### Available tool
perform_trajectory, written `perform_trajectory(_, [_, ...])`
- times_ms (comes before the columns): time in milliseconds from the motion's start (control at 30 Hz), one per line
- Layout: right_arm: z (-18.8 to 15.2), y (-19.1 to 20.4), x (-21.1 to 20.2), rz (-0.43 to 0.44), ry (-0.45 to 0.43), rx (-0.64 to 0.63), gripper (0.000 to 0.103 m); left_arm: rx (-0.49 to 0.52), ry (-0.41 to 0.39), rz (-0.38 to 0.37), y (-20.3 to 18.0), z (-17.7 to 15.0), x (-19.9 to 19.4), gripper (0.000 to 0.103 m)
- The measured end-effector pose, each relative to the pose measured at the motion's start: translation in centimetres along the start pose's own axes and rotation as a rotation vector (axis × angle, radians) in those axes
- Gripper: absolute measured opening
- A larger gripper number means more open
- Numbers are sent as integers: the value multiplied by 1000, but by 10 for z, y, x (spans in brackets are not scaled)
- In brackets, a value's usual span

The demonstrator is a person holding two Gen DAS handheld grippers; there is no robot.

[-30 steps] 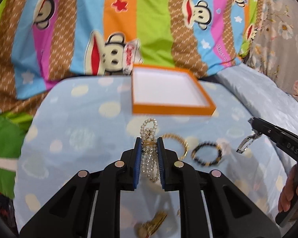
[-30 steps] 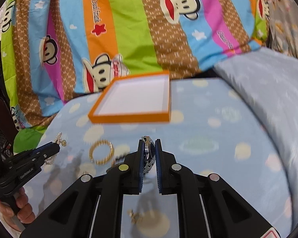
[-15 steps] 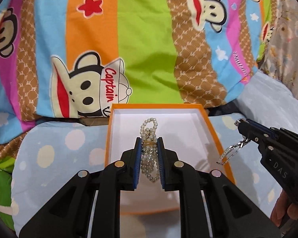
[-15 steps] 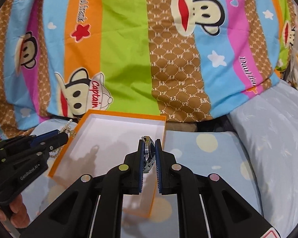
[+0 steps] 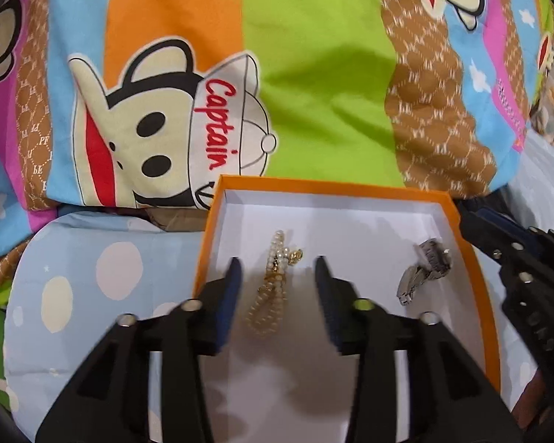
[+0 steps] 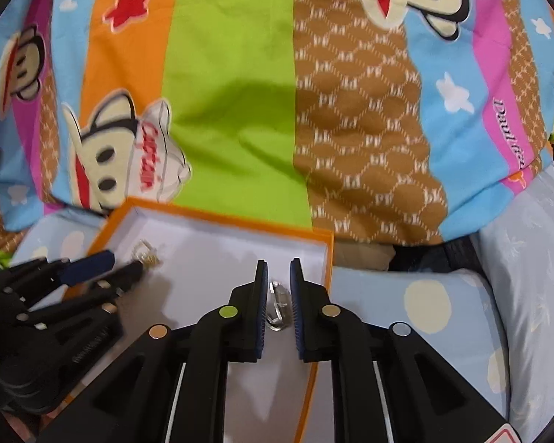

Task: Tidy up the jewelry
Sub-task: 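Grasp the pearl necklace with the left tool while the right tool carries the silver watch to the box, then open both tools in the box and withdraw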

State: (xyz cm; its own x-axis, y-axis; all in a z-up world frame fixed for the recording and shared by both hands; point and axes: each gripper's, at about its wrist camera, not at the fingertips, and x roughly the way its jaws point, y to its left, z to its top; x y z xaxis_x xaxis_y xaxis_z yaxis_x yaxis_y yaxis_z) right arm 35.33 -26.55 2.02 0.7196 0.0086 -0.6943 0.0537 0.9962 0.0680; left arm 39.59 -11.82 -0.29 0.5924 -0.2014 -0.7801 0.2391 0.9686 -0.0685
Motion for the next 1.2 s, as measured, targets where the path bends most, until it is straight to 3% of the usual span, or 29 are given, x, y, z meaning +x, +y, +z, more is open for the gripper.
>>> perform_trajectory(100, [-8,-8,-27,67,-34,44,23,-30,-53,-36,14,-8,-21,50])
perform_trajectory(200, [-34,-11,-40,109,12,51,23,-29,-64,-43,25,-23,-36,54])
perform_trajectory(533, [-99,25,-29,47,132,-91,12,-21,30,16,45,-80,-35,53])
perform_trajectory(800, [-128,11,-58,108,151,-14,12,19,28,-1,47,-118,-65,54])
perform_trajectory(1200, [-175,17,-107,118,147,-1,11,28,31,-23,45,-166,-105,54])
